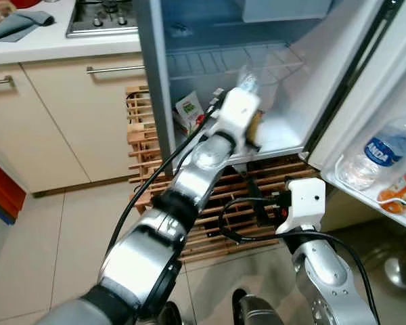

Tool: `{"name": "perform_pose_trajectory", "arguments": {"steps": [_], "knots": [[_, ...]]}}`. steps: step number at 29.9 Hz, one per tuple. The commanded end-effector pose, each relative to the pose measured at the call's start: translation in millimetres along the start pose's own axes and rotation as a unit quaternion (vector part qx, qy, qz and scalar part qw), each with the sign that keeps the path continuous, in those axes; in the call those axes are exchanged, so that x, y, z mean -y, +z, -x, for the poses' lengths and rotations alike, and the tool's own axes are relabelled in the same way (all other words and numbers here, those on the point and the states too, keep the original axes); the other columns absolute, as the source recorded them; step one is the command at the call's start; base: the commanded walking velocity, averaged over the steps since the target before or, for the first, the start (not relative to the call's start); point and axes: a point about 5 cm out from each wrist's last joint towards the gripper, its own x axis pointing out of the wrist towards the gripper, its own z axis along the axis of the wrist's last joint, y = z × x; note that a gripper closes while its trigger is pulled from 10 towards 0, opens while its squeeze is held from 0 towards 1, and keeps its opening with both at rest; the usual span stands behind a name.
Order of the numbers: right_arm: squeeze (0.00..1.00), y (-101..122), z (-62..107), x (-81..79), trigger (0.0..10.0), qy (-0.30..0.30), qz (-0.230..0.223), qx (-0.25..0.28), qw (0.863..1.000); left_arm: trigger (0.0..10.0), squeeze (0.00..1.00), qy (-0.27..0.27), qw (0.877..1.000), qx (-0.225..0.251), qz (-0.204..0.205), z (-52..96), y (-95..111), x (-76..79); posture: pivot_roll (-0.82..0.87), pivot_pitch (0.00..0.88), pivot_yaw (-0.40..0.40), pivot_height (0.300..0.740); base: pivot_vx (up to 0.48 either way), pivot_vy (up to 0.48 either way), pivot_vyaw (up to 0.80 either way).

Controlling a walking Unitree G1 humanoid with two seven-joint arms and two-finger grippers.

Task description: Restocking fridge

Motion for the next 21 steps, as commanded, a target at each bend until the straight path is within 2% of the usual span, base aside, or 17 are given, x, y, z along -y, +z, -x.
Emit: {"name": "perform_pose_trajectory", "arguments": {"steps": [1, 3, 5, 6, 11, 13, 14, 15, 16, 17, 18, 20, 21], "knots": [[0.0, 6, 3.2, -1.8, 10.0, -0.005, 0.001, 0.009, 1.0, 0.0, 0.0, -0.035, 0.998, -0.003, -0.048, -5.9, 7, 30.8, -0.32, 0.149, 0.051, 0.74, 0.0, 0.0, 0.0], [0.0, 6, 5.7, -2.4, 10.0, -0.008, 0.0, 0.008, 1.0, 0.0, 0.0, -0.029, 0.994, -0.011, -0.104, -6.4, 3, 24.0, -0.33, 0.158, 0.058, 0.74, 0.0, 0.0, 0.0], [0.0, 4, 9.9, -2.6, 10.0, -0.011, 0.0, 0.003, 1.0, 0.0, 0.0, -0.032, 0.981, -0.04, -0.186, -4.8, -9, 15.9, -0.33, 0.171, 0.06, 0.74, 0.0, 0.0, 0.0], [0.0, 3, 11.1, -2.7, 10.0, -0.012, 0.0, 0.001, 1.0, 0.0, 0.0, -0.034, 0.975, -0.049, -0.212, -3.9, -13, 13.3, -0.33, 0.171, 0.06, 0.74, 0.0, 0.0, 0.0], [0.0, 1, 16.3, -5.6, 10.0, -0.011, -0.001, -0.006, 1.0, 0.0, 0.0, -0.031, 0.968, -0.079, -0.235, 0.7, -27, 2.2, -0.34, 0.189, 0.058, 0.74, 0.0, 0.0, 0.0], [0.0, 1, 18.3, -5.7, 10.0, -0.012, -0.001, -0.008, 1.0, 0.0, 0.0, -0.025, 0.962, -0.081, -0.258, 2.5, -31, -2.8, -0.34, 0.202, 0.054, 0.74, 0.0, 0.0, 0.0], [0.0, 2, 20.7, -6.4, 10.0, -0.012, -0.002, -0.009, 1.0, 0.0, 0.0, -0.018, 0.954, -0.08, -0.289, 3.8, -33, -9.0, -0.34, 0.213, 0.052, 0.74, 0.0, 0.0, 0.0], [0.0, 2, 20.7, -6.4, 10.0, -0.012, -0.002, -0.009, 1.0, 0.0, 0.0, -0.018, 0.954, -0.08, -0.289, 3.8, -33, -9.0, -0.34, 0.213, 0.052, 0.74, 0.0, 0.0, 0.0], [0.0, 2, 22.7, -7.2, 10.0, -0.012, -0.002, -0.01, 1.0, 0.0, 0.0, -0.005, 0.95, -0.08, -0.3, 4.0, -32, -16.7, -0.34, 0.215, 0.052, 0.74, 0.0, 0.0, 0.0], [0.0, 2, 22.7, -7.2, 10.0, -0.012, -0.002, -0.01, 1.0, 0.0, 0.0, -0.005, 0.95, -0.08, -0.3, 4.0, -32, -16.7, -0.34, 0.215, 0.052, 0.74, 0.0, 0.0, 0.0], [0.0, 2, 23.7, -7.4, 10.0, -0.012, -0.002, -0.011, 1.0, 0.0, 0.0, 0.011, 0.951, -0.079, -0.298, 3.8, -30, -26.0, -0.34, 0.218, 0.051, 0.74, 0.0, 0.0, 0.0], [0.0, 2, 25.6, -7.8, 10.0, -0.012, -0.002, -0.012, 1.0, 0.0, 0.0, 0.021, 0.951, -0.078, -0.297, 4.2, -29, -32.0, -0.34, 0.225, 0.049, 0.74, 0.0, 0.0, 0.0], [0.0, 2, 26.0, -8.0, 10.0, -0.013, -0.003, -0.013, 1.0, 0.0, 0.0, 0.026, 0.956, -0.078, -0.281, 4.3, -28, -34.0, -0.34, 0.225, 0.049, 0.74, 0.0, 0.0, 0.0]]}}
